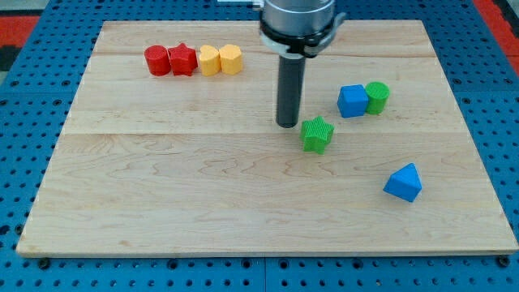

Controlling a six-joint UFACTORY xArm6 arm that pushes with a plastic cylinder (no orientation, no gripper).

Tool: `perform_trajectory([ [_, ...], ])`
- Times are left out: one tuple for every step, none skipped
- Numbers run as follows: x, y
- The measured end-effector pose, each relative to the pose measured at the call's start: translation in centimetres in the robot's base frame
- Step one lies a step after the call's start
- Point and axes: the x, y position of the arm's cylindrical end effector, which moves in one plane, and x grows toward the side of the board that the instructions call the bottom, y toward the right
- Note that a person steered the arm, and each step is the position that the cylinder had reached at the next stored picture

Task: Place the green star diagonal to the blue triangle

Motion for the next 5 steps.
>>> perform_trajectory([
  [1.2, 0.1],
  [1.1, 2.0],
  [0.5, 3.0],
  [1.3, 4.4],
  [4.4, 4.8],
])
